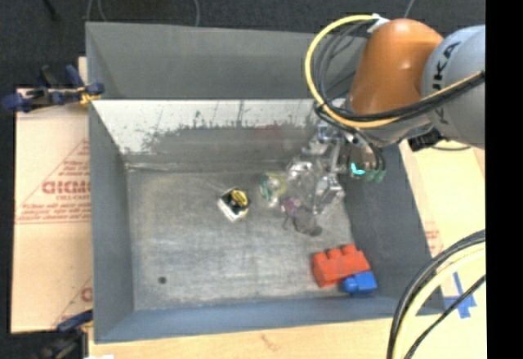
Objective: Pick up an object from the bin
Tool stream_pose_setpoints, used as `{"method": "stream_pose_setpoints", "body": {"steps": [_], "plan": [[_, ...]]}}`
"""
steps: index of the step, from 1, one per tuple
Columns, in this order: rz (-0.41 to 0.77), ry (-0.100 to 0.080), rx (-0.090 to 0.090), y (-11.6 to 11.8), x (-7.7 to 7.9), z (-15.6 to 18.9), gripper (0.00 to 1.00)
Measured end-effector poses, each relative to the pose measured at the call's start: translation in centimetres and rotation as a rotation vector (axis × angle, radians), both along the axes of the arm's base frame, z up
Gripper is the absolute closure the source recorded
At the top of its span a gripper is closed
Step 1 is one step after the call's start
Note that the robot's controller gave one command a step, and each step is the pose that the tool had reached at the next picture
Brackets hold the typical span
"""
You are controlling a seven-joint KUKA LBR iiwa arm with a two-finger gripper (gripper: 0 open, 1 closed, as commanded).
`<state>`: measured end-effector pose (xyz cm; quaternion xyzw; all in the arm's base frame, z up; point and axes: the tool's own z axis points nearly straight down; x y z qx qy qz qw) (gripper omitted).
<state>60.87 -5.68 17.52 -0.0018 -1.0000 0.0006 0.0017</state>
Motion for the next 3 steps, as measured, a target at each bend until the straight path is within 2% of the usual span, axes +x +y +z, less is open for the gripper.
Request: {"method": "stream_pose_setpoints", "body": {"steps": [1, 2, 3], "plan": [[-0.073, -0.019, 0.002, 0.2, 2.5, -6.2, 0.00], [0.352, -0.008, 0.001, 2.2, 2.6, -7.7, 0.00], [0.258, -0.011, 0.004, 2.0, 3.1, -10.0, 0.00]]}}
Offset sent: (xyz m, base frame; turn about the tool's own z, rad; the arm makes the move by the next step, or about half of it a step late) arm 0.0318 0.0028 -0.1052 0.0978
